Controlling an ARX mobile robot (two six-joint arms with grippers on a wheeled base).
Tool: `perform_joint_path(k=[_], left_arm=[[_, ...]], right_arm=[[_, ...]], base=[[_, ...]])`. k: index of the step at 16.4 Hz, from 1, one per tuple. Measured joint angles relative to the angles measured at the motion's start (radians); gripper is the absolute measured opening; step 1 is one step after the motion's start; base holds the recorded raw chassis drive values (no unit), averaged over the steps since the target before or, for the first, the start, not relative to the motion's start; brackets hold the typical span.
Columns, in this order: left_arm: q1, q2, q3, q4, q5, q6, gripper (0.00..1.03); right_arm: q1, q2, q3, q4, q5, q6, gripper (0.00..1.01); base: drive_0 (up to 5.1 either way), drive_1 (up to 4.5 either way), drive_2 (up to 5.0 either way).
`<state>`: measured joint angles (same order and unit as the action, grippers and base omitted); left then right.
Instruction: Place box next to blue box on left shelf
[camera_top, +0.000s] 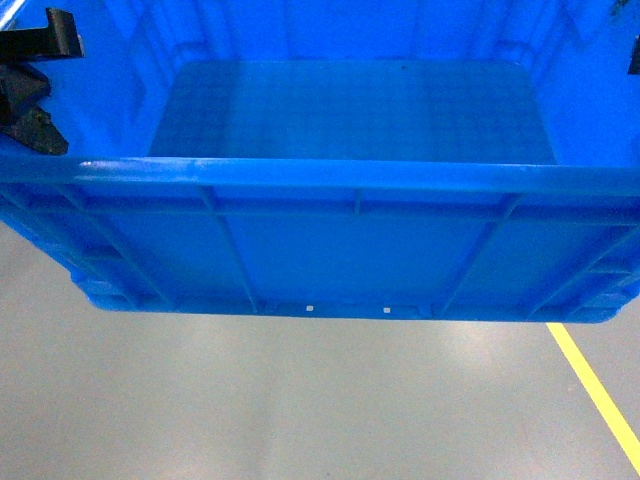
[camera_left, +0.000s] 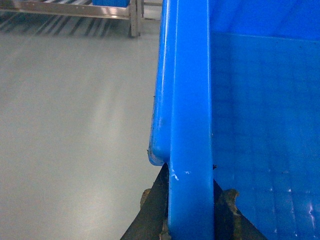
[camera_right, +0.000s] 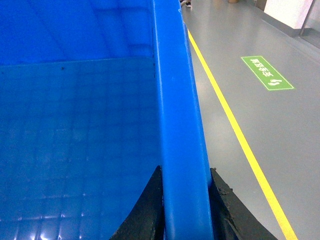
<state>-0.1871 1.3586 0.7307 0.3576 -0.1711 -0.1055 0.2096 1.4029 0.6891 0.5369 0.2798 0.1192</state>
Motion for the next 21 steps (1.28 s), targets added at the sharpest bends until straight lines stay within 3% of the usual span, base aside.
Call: perform_joint_path(k=[21], left_arm=[[0.002, -0.002, -0.002, -0.003, 0.0, -0.001, 0.08]], right_arm=[[0.0, 0.0, 0.0, -0.002, -0.002, 0.0, 0.16]], base=[[0.1, 4.37, -4.1]])
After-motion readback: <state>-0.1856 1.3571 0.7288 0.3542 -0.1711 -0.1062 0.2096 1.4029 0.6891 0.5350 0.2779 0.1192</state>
